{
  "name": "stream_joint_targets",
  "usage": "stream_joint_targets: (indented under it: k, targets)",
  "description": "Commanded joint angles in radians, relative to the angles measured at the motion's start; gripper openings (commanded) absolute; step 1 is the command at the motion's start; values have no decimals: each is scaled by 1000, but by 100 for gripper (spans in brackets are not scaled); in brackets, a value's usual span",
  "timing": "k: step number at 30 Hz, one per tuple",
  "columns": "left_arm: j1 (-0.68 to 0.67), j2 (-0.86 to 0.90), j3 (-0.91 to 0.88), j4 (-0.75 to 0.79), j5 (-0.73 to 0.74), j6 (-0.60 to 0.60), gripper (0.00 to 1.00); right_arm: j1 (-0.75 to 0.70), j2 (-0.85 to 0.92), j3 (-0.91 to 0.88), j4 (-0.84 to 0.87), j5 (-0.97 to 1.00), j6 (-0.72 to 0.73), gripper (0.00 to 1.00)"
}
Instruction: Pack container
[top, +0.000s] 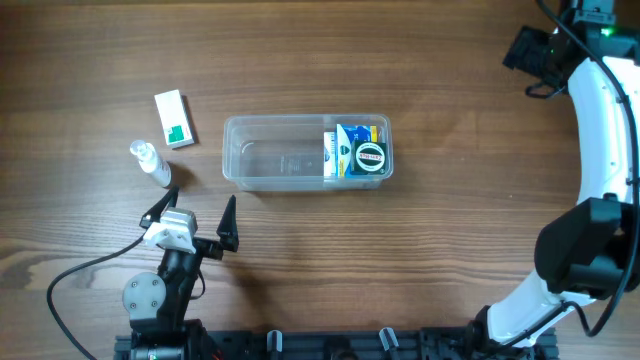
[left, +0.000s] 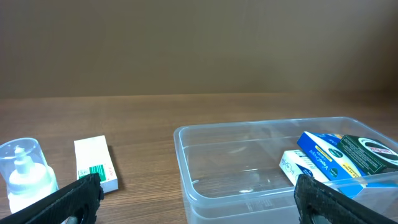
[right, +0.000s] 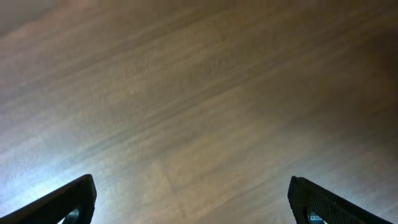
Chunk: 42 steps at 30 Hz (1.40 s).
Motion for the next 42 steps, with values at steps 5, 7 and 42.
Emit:
stream_joint_targets:
  k: [5, 7, 42]
  targets:
    - [8, -6, -3, -4, 12, 15, 100, -79, 6, -2, 22, -82, -19, 100]
    - [8, -6, -3, -4, 12, 15, 100, -79, 6, -2, 23, -82, -19, 100]
    - [91, 727, 1151, -646, -257, 16, 100, -79, 6, -2, 105, -82, -16, 100]
